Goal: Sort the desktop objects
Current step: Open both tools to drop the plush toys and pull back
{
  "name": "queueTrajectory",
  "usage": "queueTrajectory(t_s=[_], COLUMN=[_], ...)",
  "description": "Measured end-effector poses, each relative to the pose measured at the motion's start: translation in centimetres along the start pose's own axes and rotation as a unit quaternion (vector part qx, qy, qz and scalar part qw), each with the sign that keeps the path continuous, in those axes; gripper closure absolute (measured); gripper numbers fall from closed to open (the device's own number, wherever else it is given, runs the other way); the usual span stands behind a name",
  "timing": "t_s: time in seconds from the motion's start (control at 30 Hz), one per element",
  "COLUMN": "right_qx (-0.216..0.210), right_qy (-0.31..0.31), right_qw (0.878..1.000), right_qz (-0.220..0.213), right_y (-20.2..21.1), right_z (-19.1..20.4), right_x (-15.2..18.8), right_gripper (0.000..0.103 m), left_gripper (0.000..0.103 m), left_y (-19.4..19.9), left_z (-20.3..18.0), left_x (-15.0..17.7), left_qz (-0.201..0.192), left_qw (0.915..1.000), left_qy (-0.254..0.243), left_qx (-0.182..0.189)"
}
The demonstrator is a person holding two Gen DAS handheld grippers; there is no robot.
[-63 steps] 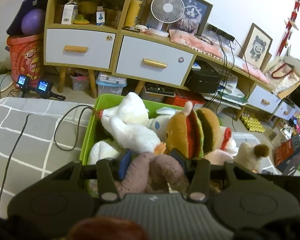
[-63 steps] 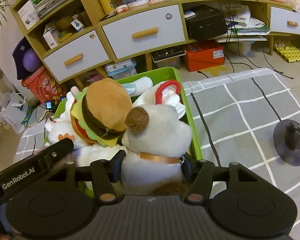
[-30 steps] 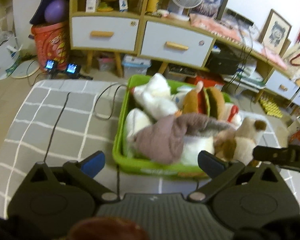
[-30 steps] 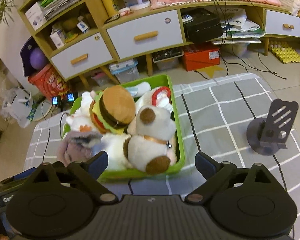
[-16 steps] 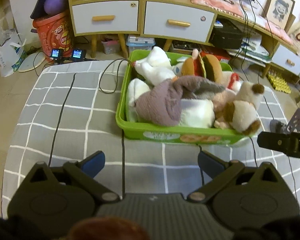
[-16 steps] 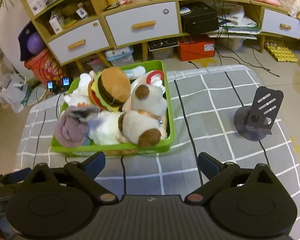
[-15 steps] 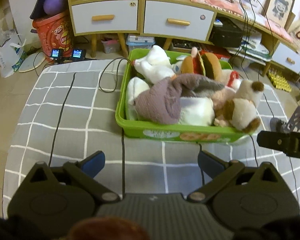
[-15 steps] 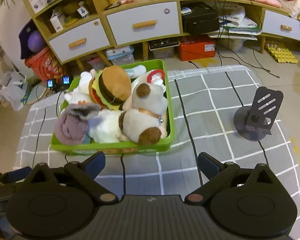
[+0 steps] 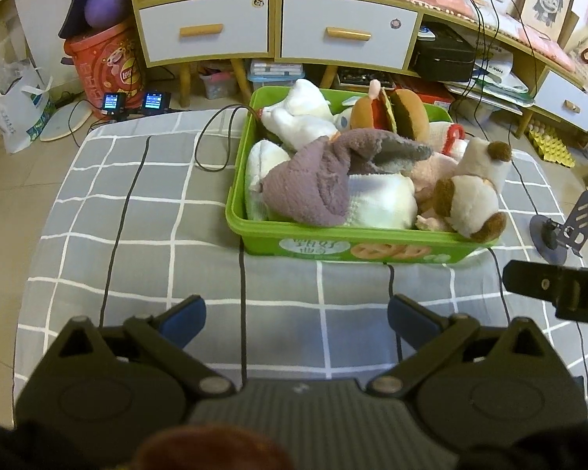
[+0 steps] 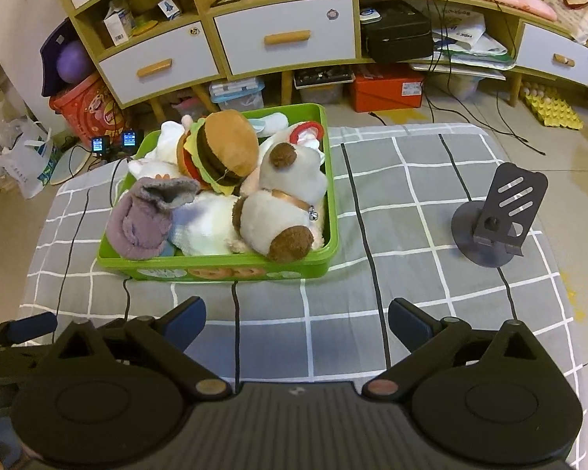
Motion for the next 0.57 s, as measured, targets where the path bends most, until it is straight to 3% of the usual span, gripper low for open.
queueTrajectory(t_s=[0.57], right_qx=[0.001], right_qy=[0.000], right_qw=[1.000], right_qz=[0.003], right_y=[-0.18], right_z=[-0.03], right_x=[0.15], right_gripper=[0.003], left_gripper=[0.001], left_y=[-0.46], left_z=[-0.18], left_x=[0.11], left_qz=[0.003], left_qw=[1.0000], left_qy=[-0.008], left_qx=[-0.004])
Point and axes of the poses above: each gripper's, at about its wrist camera, not at the fingertips, and y roughly against the way its jaws point, z to its left, x to its underside, the point moved 7 cm from there along -y, roughly the way its jaws point, and after that the axes turned 13 degrees about -x, right-handed, at the moved point
